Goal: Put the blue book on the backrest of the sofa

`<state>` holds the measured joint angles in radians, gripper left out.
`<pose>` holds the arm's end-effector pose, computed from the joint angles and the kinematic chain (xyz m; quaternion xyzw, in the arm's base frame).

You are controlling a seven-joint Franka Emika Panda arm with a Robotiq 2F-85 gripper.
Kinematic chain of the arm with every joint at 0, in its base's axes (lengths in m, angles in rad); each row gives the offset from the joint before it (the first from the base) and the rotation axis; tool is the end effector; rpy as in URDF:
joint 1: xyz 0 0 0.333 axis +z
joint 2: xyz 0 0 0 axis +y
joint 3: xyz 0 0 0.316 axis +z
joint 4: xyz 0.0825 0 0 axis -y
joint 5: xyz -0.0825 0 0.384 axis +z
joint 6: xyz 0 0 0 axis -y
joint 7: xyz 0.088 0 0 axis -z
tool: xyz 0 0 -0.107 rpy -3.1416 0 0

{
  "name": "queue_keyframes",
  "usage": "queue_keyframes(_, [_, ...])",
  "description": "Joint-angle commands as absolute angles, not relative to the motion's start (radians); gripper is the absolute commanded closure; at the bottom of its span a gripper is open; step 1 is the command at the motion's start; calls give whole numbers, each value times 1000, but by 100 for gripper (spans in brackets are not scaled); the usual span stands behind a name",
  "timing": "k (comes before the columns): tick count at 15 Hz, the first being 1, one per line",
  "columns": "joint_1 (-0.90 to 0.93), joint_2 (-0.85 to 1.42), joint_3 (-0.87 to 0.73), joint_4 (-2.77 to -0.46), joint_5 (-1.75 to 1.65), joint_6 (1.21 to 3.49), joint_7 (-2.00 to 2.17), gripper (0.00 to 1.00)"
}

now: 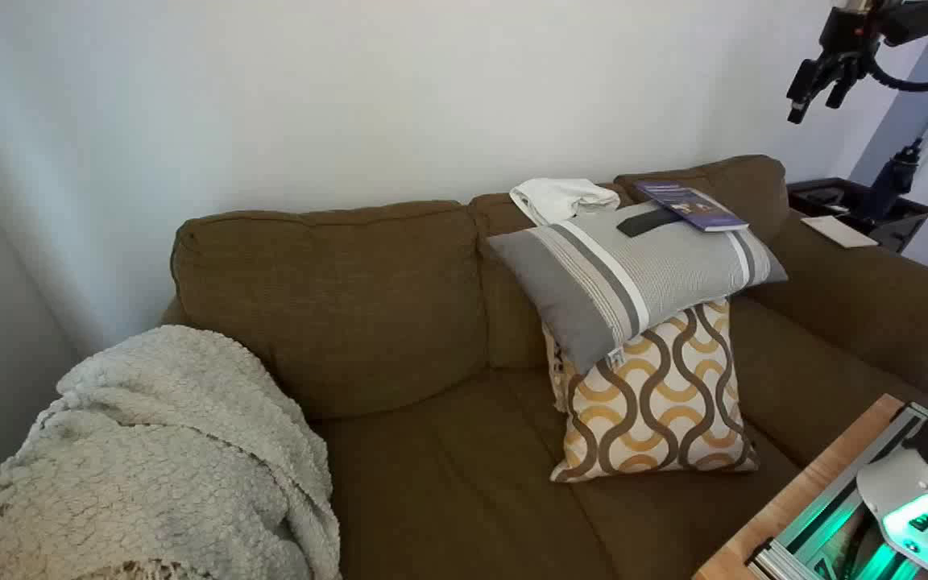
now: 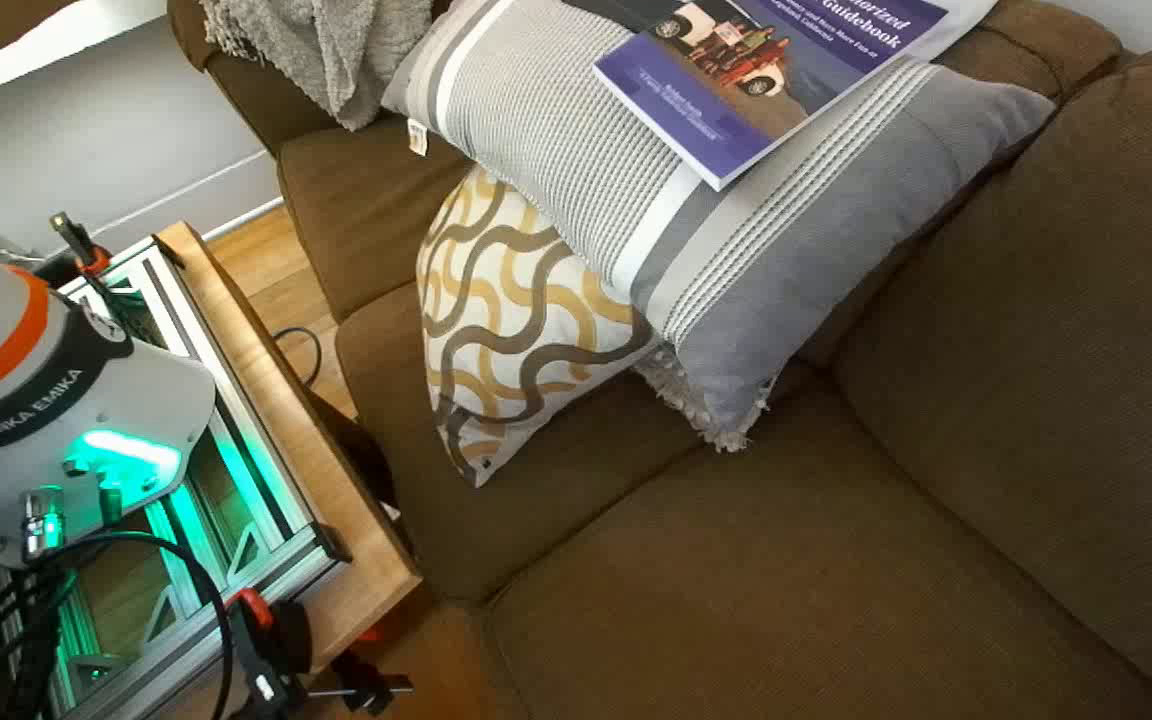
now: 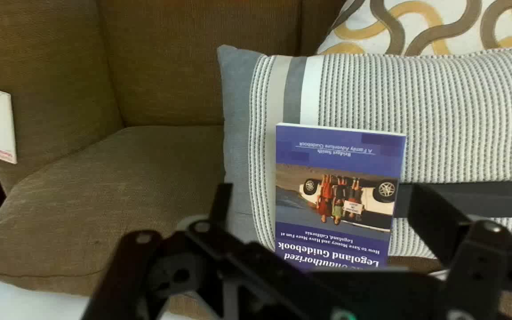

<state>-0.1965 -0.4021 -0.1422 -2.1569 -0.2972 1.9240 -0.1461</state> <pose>0.4162 -0.1773 0.5761 0.9885 -0.0525 0.0535 0.1315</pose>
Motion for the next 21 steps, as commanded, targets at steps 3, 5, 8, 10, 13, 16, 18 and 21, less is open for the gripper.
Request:
queue_keyframes(3, [-187,-402,-153,-2154,-301,1921,-143,0])
queue_keyframes(5, [-187,-402,-153,-2154,-301,1921,-143,0])
queue_keyframes(8, [-187,-402,-153,-2154,-301,1921,-143,0])
queue_keyframes(10, [-187,-402,-153,-2154,-301,1921,-143,0])
queue_keyframes(13, [-187,-402,-153,-2154,-301,1921,-143,0])
queue_keyframes(16, [-187,-402,-153,-2154,-301,1921,-143,0])
queue_keyframes(18, [-187,-402,-153,-2154,-301,1921,-143,0])
queue_keyframes(21, [-175,-368,-132,-2159,-287,1943,-89,0])
